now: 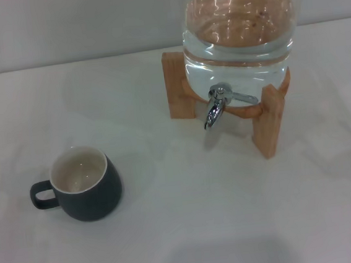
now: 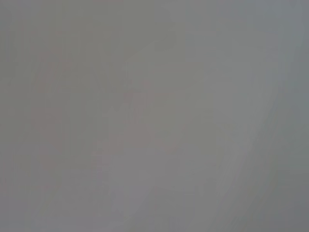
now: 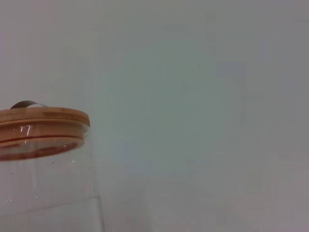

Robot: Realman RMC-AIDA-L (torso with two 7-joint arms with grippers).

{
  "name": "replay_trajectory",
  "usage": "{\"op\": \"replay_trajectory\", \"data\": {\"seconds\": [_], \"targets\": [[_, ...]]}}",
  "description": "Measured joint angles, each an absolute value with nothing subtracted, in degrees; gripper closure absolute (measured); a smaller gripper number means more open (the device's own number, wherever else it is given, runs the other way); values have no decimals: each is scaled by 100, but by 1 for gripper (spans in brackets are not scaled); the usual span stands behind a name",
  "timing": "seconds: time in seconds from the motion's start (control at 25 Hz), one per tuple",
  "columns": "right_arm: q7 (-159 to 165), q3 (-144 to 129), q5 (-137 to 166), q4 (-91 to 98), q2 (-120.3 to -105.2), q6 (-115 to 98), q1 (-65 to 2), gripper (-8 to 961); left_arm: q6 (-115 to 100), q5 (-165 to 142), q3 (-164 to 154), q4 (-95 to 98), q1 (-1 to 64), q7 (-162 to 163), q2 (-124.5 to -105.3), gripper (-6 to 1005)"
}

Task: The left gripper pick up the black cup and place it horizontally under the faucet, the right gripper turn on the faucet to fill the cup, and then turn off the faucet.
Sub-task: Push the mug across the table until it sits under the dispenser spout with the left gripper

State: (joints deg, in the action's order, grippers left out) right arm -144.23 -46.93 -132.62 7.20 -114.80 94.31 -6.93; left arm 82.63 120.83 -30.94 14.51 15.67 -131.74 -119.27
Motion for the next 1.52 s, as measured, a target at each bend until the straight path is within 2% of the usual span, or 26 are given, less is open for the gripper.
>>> {"op": "replay_trajectory", "data": {"seconds": [0.56, 0.92, 1.52], "targets": [[-14433, -4693, -13255, 730, -11459, 9423, -677, 94, 8466, 11949, -3095, 1464, 1496, -13042, -11918, 116], [-14426, -4525, -13312, 780, -11314, 9424, -610, 94, 8922, 10610, -3100, 2280, 748, -12083, -11874, 116], [-14423, -4446, -13313, 838, -11203, 9408, -672, 95, 8606, 9282, -3094, 2229, 373, -12242, -11923, 117]]}}
